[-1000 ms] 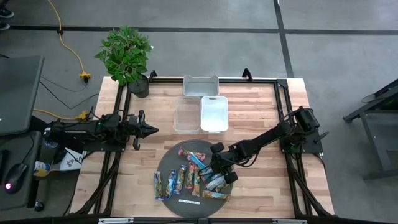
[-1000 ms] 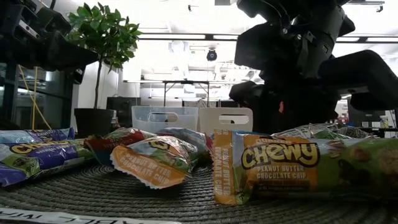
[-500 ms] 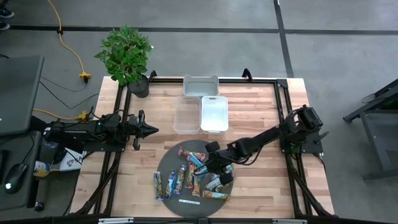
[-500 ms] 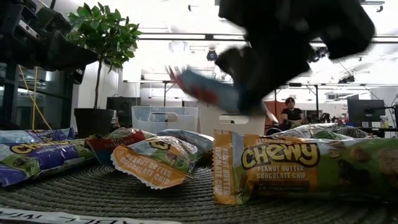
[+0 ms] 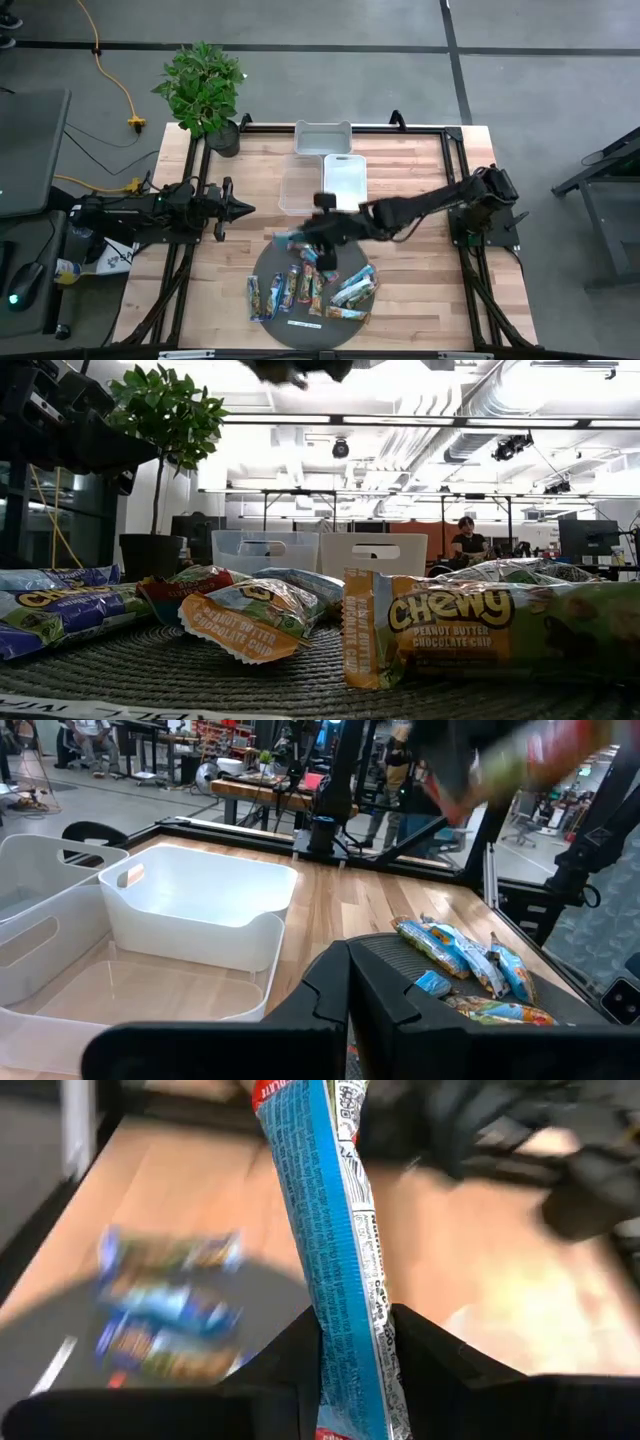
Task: Pick and place Granola Bars by type
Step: Put the red granola bar into the gray bin
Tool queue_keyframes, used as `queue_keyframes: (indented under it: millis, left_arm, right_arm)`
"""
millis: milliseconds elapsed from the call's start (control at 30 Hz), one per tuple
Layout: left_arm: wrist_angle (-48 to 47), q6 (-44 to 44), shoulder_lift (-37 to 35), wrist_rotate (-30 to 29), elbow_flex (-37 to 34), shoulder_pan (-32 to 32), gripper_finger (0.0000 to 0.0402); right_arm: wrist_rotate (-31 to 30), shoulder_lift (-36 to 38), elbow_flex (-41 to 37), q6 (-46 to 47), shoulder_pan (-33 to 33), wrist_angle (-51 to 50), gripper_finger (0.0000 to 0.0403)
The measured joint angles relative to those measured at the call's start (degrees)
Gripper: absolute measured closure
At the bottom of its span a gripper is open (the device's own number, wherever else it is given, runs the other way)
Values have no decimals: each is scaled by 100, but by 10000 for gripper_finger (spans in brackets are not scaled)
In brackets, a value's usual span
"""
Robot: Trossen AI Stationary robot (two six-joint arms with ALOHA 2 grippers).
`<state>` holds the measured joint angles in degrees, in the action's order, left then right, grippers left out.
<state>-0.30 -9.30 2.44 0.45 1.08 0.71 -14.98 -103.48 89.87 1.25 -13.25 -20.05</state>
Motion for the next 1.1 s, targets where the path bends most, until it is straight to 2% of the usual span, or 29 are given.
queue_keyframes:
  millis: [233,500,800,1100]
  left_arm:
    - [4,0,2,0,0,0,401]
    - [5,0,0,0,0,2,401]
    - [7,0,2,0,2,0,401]
    - [9,-1,1,0,0,2,401]
  right_arm:
    - [-411,0,870,-6,748,-165,306]
    - [-523,0,1228,-37,1916,-515,306]
    - [-304,-2,991,-951,3365,-700,306]
    - [453,-10,766,-1125,4361,-761,306]
